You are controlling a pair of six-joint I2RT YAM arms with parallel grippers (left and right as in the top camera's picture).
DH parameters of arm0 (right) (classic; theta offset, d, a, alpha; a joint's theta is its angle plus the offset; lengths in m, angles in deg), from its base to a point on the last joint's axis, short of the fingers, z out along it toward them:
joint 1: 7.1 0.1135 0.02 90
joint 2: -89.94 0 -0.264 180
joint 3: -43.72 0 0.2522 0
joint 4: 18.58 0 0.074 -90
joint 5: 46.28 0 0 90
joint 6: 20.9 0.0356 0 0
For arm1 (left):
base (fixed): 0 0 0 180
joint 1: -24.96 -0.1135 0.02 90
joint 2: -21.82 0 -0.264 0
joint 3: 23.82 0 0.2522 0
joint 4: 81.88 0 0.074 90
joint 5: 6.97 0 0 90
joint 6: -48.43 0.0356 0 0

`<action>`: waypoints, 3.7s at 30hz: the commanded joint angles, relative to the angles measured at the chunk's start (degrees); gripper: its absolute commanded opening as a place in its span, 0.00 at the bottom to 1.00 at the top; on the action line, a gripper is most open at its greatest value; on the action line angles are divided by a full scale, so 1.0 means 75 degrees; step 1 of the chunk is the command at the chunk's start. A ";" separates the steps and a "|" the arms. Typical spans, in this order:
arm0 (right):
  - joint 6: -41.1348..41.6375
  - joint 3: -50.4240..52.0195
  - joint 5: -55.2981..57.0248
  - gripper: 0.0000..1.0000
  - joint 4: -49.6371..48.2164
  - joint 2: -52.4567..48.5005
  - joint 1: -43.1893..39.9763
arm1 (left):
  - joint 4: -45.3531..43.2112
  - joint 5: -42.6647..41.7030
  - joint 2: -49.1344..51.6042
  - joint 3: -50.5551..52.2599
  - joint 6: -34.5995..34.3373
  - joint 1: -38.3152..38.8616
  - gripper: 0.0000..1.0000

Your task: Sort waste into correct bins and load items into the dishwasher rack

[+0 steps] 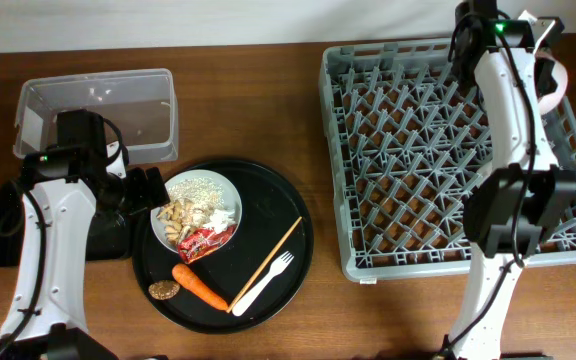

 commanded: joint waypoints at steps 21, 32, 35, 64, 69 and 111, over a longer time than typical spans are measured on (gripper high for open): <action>0.0128 0.0067 -0.0769 0.09 -0.0248 -0.0991 0.1157 | 0.0070 0.0023 0.0052 -0.0070 -0.0119 -0.0012 0.96; 0.0137 0.0061 -0.1550 0.81 0.0632 -0.0892 0.1606 | 0.0064 0.0023 0.0052 -0.0070 -0.0119 -0.0012 0.96; 0.0527 0.0055 -0.1673 0.82 0.1005 -0.0519 0.1609 | 0.0067 0.0023 0.0052 -0.0070 -0.0119 -0.0012 0.96; -0.1177 0.0082 -1.0156 0.98 0.2366 0.2349 0.4599 | 0.0271 0.0085 0.0052 -0.0070 -0.0058 -0.0012 0.97; -0.0697 0.0533 -1.0086 0.98 0.1900 0.2238 0.5298 | 0.0414 0.0073 0.0052 -0.0070 0.0087 0.0006 0.97; -0.2509 0.2052 -0.9058 0.99 0.2582 0.2457 -0.0662 | -0.0839 0.0283 0.2369 -0.0067 0.0280 0.2911 0.68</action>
